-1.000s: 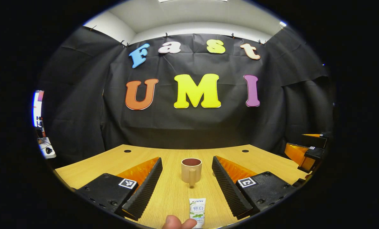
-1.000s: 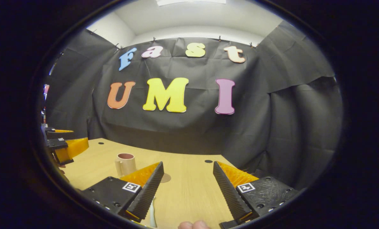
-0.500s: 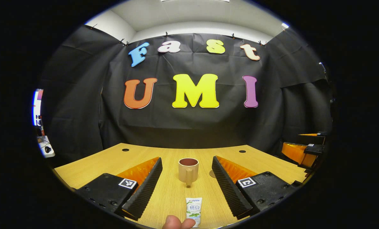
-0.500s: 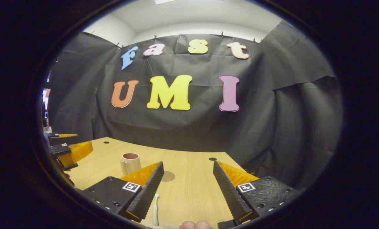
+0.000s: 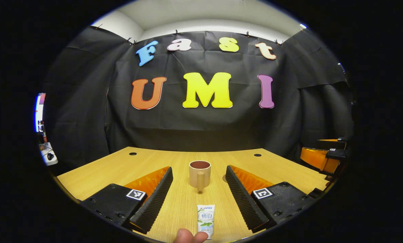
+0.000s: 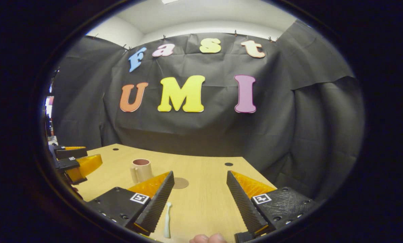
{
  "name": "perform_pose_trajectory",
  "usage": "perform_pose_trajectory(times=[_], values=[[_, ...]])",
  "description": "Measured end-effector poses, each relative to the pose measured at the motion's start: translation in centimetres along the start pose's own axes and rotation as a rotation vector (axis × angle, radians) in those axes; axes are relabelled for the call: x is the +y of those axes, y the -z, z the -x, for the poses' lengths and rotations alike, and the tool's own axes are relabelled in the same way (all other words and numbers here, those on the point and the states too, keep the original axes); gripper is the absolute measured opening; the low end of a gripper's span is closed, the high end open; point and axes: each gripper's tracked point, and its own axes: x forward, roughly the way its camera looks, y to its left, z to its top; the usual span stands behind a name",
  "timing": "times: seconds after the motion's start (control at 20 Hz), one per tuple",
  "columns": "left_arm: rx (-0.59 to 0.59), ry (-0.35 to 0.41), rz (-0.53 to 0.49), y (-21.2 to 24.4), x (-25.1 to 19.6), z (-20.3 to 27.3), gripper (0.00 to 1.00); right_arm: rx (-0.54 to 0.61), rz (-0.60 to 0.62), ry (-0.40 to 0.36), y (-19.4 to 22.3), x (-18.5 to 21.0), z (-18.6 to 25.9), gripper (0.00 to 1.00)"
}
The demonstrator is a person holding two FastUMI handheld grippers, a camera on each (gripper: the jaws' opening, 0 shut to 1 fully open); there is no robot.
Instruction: Put the toothbrush and toothpaste on the desktop into the cup, then pick up the cup and place it on the coaster on the desktop.
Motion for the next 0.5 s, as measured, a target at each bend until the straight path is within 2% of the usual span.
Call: perform_pose_trajectory(times=[0.25, 0.5], values=[[0.032, 0.01, -0.004, 1.1, 0.1, -0.3, 0.99, 0.009, -0.012, 0.005, 0.8, -0.1, 0.0, 0.96], [0.14, 0.044, 0.002, 5.2, -1.3, 0.3, 0.99, 0.022, -0.02, -0.003, 1.8, -0.1, -0.3, 0.95]])
